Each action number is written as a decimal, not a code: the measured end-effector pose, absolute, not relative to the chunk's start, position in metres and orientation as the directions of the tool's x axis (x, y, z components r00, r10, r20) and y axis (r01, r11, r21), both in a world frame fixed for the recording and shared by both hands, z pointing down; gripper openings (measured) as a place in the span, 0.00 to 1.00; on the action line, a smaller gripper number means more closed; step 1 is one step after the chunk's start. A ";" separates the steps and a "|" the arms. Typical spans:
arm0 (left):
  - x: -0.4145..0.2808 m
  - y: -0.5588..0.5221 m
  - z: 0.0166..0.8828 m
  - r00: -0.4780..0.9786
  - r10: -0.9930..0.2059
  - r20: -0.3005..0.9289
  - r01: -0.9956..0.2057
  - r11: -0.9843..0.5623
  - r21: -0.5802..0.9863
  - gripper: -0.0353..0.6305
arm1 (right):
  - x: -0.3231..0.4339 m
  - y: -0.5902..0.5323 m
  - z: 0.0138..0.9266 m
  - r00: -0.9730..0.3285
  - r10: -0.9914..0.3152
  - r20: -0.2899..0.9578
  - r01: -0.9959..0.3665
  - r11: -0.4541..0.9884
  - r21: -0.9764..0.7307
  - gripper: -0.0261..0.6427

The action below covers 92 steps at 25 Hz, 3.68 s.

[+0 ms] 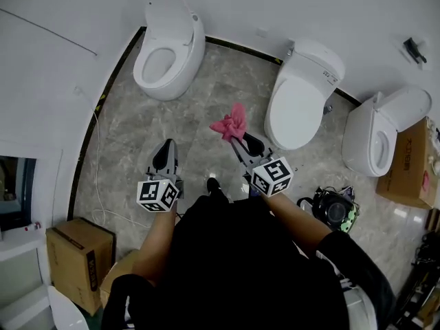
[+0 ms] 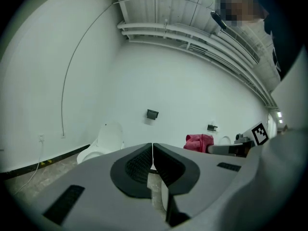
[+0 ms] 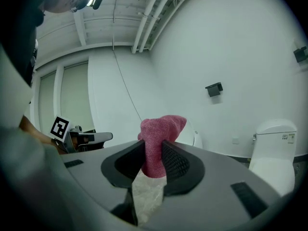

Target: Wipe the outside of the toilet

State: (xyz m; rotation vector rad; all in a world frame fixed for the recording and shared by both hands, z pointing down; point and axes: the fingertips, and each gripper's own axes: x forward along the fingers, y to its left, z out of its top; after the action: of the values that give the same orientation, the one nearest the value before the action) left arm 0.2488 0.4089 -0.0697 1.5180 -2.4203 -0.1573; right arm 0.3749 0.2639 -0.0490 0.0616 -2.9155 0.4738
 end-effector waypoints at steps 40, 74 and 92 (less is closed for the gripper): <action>-0.142 0.096 0.167 -0.231 -0.853 0.469 -0.889 0.380 0.254 0.08 | -0.042 -0.013 0.209 -0.912 0.056 0.406 -0.134 0.895 -0.425 0.22; -0.222 0.092 0.340 0.081 -0.834 0.546 -0.933 0.130 0.337 0.08 | -0.218 -0.036 0.438 -0.868 -0.074 0.491 -0.171 0.973 -0.156 0.21; -0.218 0.103 0.343 0.091 -0.820 0.564 -0.940 0.117 0.322 0.08 | -0.169 0.115 0.479 -0.864 0.095 0.494 -0.154 0.885 -0.439 0.19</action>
State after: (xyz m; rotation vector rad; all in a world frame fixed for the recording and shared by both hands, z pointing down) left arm -0.2183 0.1031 0.3435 1.7187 -1.7435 0.2324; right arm -0.1693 0.1148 0.4787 0.0432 -2.5334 0.6480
